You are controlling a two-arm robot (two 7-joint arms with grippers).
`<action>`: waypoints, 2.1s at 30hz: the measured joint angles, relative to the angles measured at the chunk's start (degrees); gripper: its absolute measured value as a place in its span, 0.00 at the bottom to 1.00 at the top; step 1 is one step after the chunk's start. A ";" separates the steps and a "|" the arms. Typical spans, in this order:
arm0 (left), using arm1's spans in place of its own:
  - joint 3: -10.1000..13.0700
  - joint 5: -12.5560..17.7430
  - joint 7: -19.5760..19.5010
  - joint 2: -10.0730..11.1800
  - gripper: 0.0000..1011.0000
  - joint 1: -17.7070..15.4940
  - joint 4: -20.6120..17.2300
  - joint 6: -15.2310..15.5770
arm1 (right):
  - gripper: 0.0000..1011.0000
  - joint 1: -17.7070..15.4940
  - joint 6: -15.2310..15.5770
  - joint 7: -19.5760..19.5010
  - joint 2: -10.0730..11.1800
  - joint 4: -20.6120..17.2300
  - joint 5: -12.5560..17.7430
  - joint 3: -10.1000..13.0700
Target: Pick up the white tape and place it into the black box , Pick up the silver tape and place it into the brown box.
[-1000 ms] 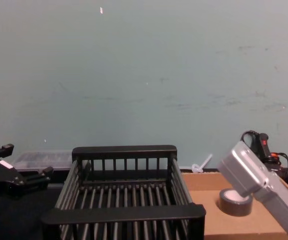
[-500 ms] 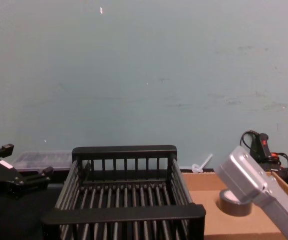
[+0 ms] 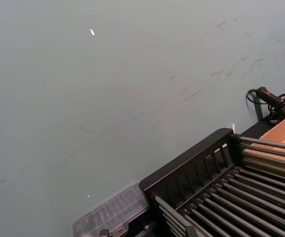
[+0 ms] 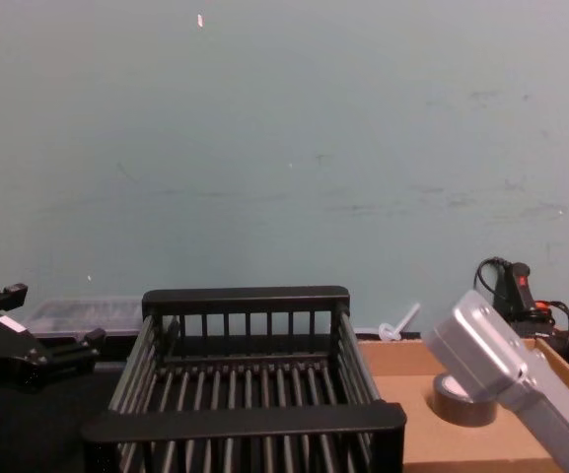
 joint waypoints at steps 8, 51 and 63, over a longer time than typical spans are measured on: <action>0.00 0.00 0.00 0.00 0.99 0.00 0.00 0.00 | 0.99 -0.11 -0.01 -0.37 -0.07 -0.09 -0.38 0.00; 0.00 0.00 0.00 0.00 0.99 0.00 0.00 0.00 | 0.55 -0.08 0.01 -0.13 -0.05 -0.05 -0.21 0.03; 0.00 0.00 0.00 0.00 0.99 0.00 0.00 0.00 | 0.40 -0.09 0.01 -0.12 -0.06 -0.05 -0.21 0.03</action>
